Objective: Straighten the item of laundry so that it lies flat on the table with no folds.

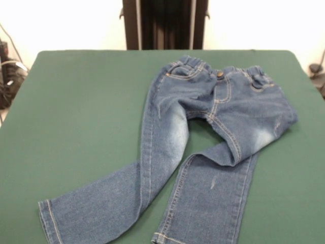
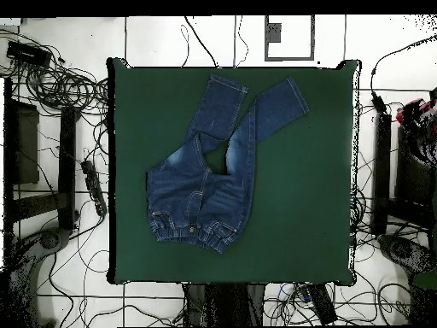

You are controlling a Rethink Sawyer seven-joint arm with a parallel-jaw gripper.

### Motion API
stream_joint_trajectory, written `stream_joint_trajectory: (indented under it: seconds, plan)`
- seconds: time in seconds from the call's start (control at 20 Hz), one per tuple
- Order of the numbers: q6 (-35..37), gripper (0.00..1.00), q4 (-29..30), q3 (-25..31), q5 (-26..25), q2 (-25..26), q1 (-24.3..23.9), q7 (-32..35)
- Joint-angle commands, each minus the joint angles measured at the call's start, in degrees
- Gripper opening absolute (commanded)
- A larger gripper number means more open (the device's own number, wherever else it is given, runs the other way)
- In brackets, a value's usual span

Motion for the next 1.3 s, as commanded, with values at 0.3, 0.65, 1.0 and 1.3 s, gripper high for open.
stream_joint_trajectory:
  seconds: [0.3, 0.65, 1.0, 1.3]
  plan:
    - [6.0, 1.0, -4.6, 6.4, 0.8, 13.0, 7.6, -11.1]
    - [1.8, 1.0, -5.9, 5.4, 2.0, 15.6, 11.0, -5.1]
    - [-0.9, 1.0, -7.6, 2.3, 2.0, 17.0, 16.0, 3.5]
    - [-2.5, 1.0, -10.3, -1.6, 2.1, 18.9, 21.4, 12.1]
